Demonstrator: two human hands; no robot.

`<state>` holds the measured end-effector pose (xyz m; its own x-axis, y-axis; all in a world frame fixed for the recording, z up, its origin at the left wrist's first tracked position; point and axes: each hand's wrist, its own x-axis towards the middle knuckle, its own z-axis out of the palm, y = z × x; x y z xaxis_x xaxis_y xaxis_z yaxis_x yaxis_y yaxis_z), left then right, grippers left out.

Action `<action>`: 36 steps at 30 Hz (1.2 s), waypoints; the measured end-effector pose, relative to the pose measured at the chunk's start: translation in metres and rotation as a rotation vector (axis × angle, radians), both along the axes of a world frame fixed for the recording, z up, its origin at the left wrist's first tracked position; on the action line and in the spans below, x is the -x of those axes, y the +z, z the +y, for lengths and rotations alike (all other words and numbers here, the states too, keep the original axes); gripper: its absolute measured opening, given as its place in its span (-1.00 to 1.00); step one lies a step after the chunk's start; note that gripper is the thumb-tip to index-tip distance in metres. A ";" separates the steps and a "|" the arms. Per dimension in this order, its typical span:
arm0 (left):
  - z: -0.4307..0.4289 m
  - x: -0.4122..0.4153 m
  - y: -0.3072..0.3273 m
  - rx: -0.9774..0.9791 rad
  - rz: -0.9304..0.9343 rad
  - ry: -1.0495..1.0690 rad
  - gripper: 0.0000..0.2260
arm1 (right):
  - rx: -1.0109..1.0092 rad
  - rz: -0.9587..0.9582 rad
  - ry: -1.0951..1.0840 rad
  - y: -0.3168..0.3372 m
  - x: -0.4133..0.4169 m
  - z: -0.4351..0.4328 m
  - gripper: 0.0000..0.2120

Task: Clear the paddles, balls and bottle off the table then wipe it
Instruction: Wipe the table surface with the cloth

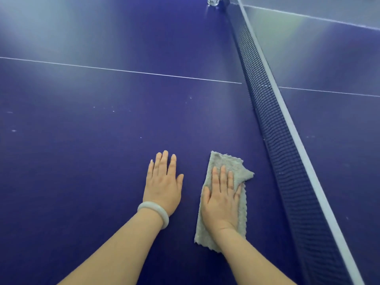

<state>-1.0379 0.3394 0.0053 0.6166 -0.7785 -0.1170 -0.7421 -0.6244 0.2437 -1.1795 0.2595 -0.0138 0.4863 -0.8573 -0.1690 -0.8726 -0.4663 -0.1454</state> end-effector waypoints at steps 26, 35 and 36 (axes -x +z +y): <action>-0.021 0.007 -0.016 -0.121 -0.126 0.102 -0.36 | 0.104 -0.024 0.266 -0.007 0.008 -0.187 -0.40; -0.021 0.007 -0.016 -0.136 -0.087 0.113 -0.41 | 0.060 0.007 0.220 -0.003 -0.080 -0.269 -0.44; -0.020 0.007 -0.015 -0.140 -0.085 0.109 -0.41 | 0.066 0.017 0.290 -0.002 -0.088 -0.267 -0.44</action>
